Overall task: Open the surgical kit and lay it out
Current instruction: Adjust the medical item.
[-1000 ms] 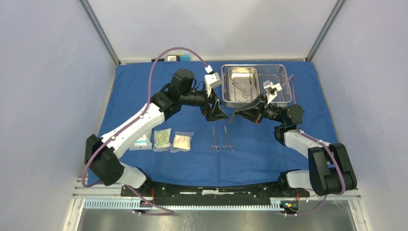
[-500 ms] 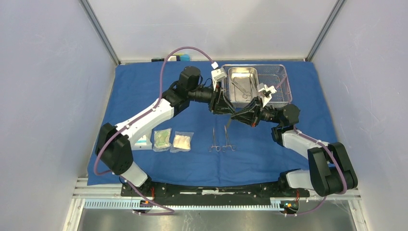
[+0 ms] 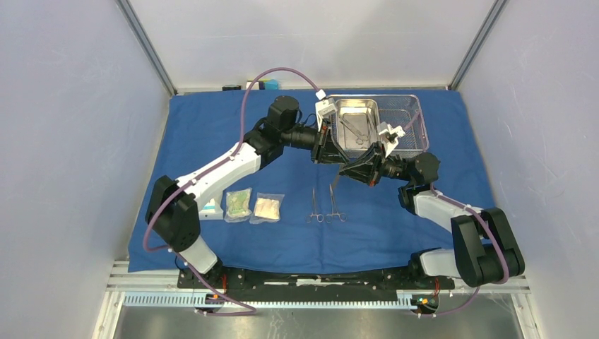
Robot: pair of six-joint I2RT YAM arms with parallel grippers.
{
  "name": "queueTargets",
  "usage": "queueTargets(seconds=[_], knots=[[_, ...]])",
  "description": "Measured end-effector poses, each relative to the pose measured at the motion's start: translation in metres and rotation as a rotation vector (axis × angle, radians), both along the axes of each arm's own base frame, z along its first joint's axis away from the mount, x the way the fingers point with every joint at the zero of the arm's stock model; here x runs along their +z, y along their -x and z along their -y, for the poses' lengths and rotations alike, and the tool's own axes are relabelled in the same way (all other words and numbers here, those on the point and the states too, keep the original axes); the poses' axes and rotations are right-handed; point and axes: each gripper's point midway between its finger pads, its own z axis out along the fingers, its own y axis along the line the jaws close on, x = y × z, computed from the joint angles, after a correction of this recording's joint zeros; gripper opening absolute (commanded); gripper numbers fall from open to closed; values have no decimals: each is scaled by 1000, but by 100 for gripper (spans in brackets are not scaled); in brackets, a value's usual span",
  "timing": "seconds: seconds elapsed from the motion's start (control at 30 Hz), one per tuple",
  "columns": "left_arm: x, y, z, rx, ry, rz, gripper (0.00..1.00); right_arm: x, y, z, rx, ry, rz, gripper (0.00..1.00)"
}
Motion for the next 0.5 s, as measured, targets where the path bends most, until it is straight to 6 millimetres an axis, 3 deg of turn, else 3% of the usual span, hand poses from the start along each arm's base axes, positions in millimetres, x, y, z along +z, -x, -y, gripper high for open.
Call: queueTargets(seconds=[0.13, 0.23, 0.37, 0.5], knots=[[1, 0, 1, -2, 1, -5, 2, 0, 0, 0, 0, 1, -1, 4], [1, -1, 1, 1, 2, -3, 2, -1, 0, 0, -1, 2, -7, 14], [-5, -8, 0, 52, -26, -13, 2, -8, -6, 0, -13, 27, -16, 40], [-16, -29, -4, 199, -89, -19, 2, -19, -33, 1, -84, 109, -39, 55]])
